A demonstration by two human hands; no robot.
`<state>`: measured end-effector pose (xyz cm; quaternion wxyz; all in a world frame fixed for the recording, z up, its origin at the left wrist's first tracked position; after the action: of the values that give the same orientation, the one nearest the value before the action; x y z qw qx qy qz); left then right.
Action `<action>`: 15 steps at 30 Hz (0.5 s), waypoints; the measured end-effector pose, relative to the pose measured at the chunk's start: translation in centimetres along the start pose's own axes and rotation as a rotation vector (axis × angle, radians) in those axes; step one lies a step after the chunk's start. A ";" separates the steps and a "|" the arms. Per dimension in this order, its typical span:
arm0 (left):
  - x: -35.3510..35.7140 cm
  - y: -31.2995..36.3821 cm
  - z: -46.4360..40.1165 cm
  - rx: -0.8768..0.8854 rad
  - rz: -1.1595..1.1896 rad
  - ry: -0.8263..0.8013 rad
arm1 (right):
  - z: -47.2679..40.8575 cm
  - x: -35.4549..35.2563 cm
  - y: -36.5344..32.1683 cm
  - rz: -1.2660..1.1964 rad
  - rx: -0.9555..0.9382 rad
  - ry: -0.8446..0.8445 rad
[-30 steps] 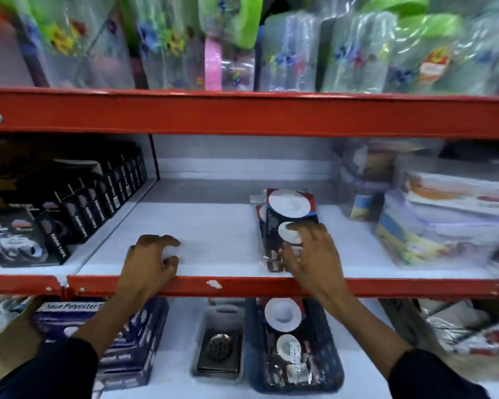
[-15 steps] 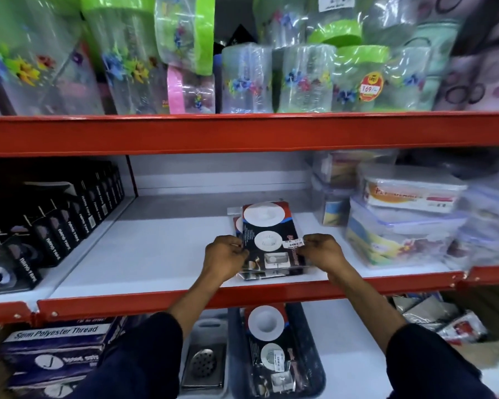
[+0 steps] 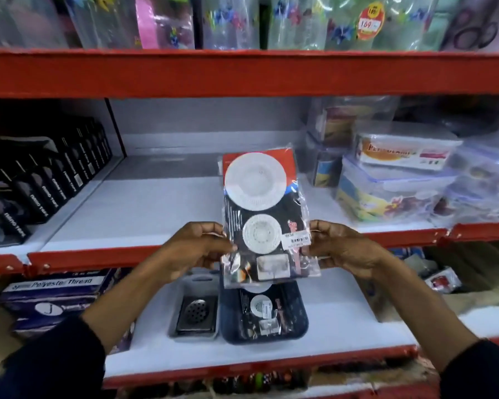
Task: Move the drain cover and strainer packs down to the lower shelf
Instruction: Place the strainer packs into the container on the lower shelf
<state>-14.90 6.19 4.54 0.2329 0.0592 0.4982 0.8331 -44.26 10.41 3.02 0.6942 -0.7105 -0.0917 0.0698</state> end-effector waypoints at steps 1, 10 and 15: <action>0.3 -1.0 0.3 -0.019 -0.032 -0.007 | 0.7 -0.1 0.7 0.027 0.036 -0.015; 4.4 -11.1 -1.5 -0.190 -0.225 -0.046 | 4.9 0.3 10.8 0.148 0.325 -0.124; 6.2 -16.2 -3.7 -0.248 -0.255 -0.098 | 6.2 0.2 17.9 0.125 0.486 -0.119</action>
<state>-16.27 12.41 -12.02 0.3660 0.0069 0.3832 0.8481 -44.92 16.16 -15.00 0.8321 -0.5219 -0.0691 0.1743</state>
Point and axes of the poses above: each hand's wrist, its own z-axis away from the middle knuckle, its own x-axis out of the palm, y = z × x, the point moved 2 cm from there along -z, towards the middle knuckle, and after that the axes turned 15 degrees about -x, right-handed, at the moved point
